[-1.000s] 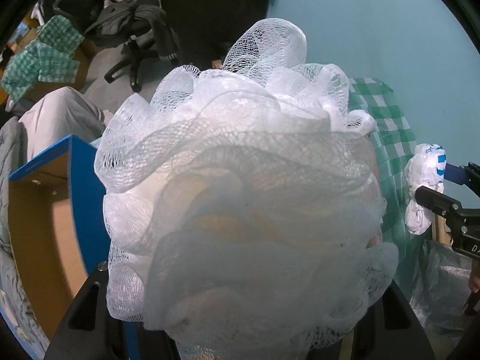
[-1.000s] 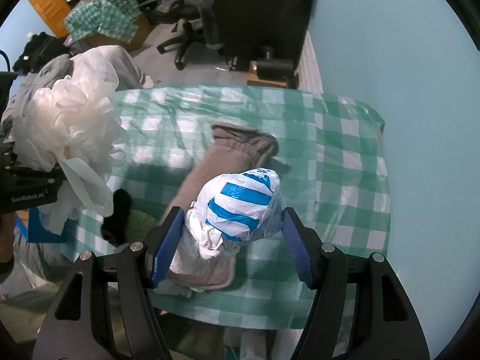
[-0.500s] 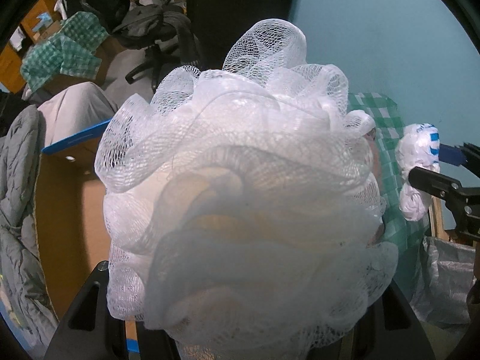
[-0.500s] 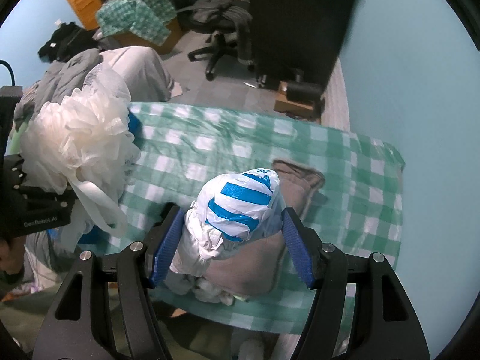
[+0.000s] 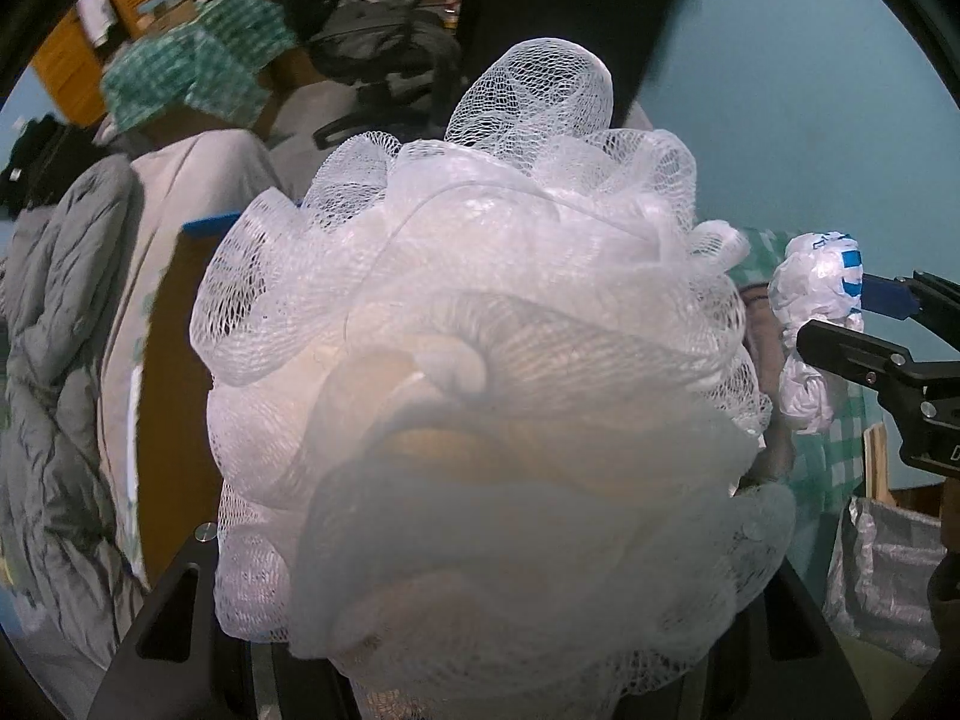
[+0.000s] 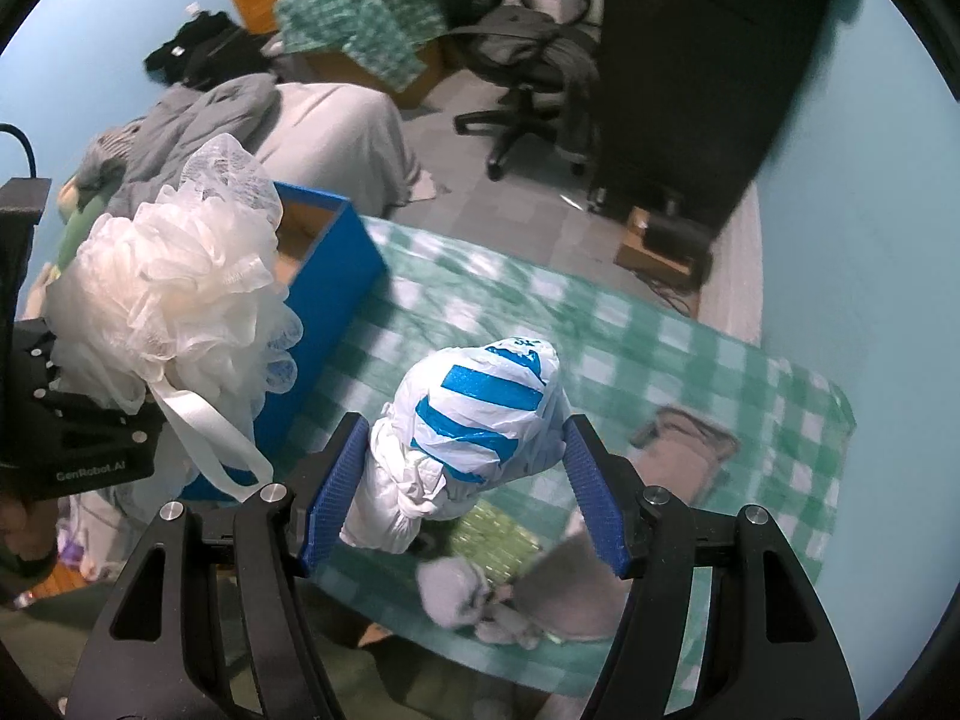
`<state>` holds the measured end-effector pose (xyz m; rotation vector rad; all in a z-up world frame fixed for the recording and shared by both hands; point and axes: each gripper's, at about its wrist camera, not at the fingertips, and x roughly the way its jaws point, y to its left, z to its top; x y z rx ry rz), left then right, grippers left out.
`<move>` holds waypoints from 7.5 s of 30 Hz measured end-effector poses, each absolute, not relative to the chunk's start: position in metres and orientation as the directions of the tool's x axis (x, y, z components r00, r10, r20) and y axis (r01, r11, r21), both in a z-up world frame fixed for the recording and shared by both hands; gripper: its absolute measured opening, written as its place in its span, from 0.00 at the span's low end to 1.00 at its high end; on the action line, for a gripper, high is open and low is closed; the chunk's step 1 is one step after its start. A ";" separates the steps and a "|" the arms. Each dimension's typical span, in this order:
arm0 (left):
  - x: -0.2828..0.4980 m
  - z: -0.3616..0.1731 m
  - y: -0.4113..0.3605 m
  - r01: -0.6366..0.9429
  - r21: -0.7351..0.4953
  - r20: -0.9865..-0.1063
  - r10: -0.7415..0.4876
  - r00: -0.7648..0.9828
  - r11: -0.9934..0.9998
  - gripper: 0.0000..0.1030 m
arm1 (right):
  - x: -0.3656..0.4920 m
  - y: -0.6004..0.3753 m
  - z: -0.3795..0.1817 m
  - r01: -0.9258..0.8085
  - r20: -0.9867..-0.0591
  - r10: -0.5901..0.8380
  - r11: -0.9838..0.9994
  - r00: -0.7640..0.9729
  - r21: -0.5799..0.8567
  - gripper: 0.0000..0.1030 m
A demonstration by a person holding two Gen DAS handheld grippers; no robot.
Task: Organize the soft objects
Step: 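Drop the striped bag into the box with the right tool while the left tool drops the pouf, then move the right tool to the grey fleece mitten and grasp it, then grasp the black sock with the left tool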
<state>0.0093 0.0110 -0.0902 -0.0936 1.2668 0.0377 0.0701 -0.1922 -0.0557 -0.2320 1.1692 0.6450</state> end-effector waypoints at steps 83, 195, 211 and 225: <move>-0.029 -0.091 0.130 -0.309 0.002 -0.970 0.077 0.230 0.951 0.86 | 0.067 -0.008 -0.057 -0.663 -0.911 0.369 0.731 0.183 0.163 0.86; 0.062 -0.214 -0.109 0.028 -0.095 -0.995 -0.095 0.014 0.995 0.86 | 0.123 -0.325 -0.210 -0.292 -0.987 0.159 0.946 0.039 0.141 0.30; 0.060 -0.251 -0.114 -0.010 -0.107 -0.992 -0.107 -0.066 0.994 0.86 | 0.100 -0.344 -0.190 -0.364 -0.990 0.127 0.927 0.068 0.094 0.29; 0.042 -0.262 -0.119 0.004 -0.105 -0.994 -0.105 -0.011 0.994 0.35 | 0.086 -0.354 -0.187 -0.368 -0.987 0.147 0.923 0.062 0.114 0.29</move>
